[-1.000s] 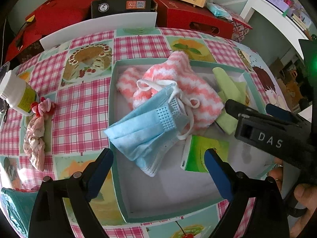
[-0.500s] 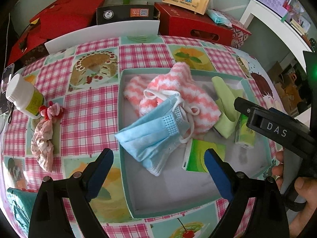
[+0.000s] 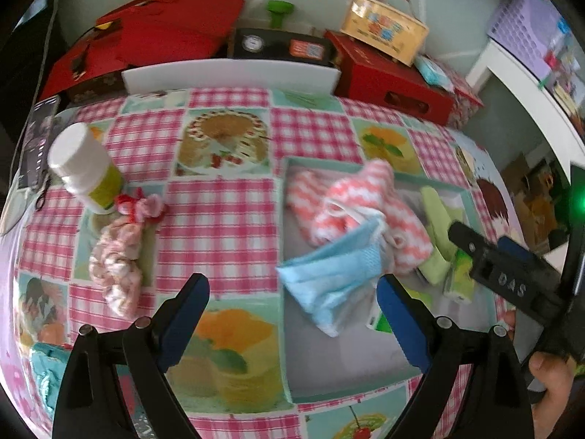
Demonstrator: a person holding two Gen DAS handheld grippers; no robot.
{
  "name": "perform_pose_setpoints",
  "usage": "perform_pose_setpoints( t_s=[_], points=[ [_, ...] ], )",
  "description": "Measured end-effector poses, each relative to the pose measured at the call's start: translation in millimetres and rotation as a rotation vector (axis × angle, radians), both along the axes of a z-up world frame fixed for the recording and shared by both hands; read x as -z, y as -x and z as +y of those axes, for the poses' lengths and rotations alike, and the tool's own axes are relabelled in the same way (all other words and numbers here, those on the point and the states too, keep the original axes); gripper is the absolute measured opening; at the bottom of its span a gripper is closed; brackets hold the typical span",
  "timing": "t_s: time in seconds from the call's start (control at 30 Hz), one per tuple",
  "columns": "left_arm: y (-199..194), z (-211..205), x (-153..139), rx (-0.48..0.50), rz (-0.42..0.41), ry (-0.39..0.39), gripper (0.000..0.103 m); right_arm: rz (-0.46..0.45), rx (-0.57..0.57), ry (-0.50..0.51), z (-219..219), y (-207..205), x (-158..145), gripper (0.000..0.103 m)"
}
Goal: Organize soft objects
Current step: 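Move both grippers from the tray toward the pink scrunchie by the pill bottle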
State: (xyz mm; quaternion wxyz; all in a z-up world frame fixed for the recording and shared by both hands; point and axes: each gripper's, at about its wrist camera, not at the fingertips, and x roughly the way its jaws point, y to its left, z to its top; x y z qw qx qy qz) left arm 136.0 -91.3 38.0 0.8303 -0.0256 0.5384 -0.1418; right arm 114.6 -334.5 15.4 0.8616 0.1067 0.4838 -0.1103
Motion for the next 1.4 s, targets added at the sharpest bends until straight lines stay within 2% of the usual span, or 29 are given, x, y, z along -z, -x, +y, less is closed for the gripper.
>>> perform_pose_setpoints(
  t_s=[0.5, 0.8, 1.03, 1.4],
  points=[
    [-27.0, 118.4, 6.7, -0.338, 0.03, -0.02, 0.093, -0.007, -0.125, 0.009, 44.7, -7.1, -0.4, 0.103],
    [-25.0, 169.0, 19.9, -0.476, 0.069, -0.032, 0.093, -0.018, -0.23, 0.018, 86.5, -11.5, -0.8, 0.103],
    [-22.3, 187.3, 25.8, -0.521, 0.089, -0.05, 0.093, -0.024, -0.33, 0.033, 126.8, -13.4, 1.2, 0.103],
    [-24.8, 184.3, 31.4, -0.504, 0.11, -0.059, 0.093, -0.055, -0.473, 0.045, 183.7, -14.8, 2.4, 0.103]
  ],
)
